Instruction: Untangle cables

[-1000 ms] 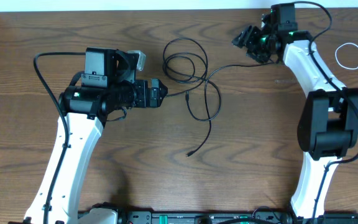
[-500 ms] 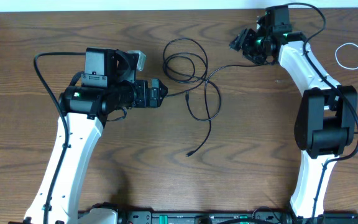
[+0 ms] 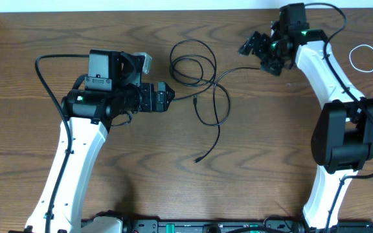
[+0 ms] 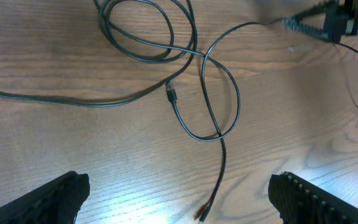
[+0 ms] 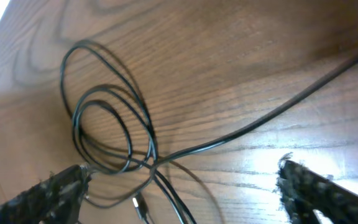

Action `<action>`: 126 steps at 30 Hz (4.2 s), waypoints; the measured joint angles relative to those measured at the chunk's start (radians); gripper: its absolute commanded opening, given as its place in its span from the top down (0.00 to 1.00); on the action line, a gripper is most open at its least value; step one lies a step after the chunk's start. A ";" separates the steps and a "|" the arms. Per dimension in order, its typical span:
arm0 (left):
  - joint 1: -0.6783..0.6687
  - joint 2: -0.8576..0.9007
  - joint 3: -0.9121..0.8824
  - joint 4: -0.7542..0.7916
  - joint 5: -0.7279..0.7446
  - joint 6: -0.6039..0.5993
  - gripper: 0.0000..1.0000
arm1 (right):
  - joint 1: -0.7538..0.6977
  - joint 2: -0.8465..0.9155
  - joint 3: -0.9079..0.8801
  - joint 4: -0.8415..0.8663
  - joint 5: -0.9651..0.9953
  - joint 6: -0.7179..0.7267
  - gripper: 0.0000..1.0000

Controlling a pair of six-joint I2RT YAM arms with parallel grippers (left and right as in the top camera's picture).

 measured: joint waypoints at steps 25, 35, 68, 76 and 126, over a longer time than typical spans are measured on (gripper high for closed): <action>0.000 0.000 0.000 0.000 0.000 0.000 0.02 | 0.099 0.010 -0.409 0.662 0.112 0.175 0.46; 0.000 0.000 0.000 0.000 0.000 0.000 0.02 | 0.100 0.011 -0.426 0.723 0.104 0.167 0.82; 0.000 0.000 0.000 0.000 0.000 0.000 0.02 | 0.035 -0.499 -0.435 1.271 -0.410 0.264 0.99; 0.000 0.000 0.000 0.000 0.000 0.000 0.02 | -0.051 -0.604 -0.435 1.172 -0.417 0.259 0.99; 0.000 0.000 0.000 0.000 0.000 0.000 0.02 | -0.999 -0.549 0.067 -0.078 0.377 -0.356 0.99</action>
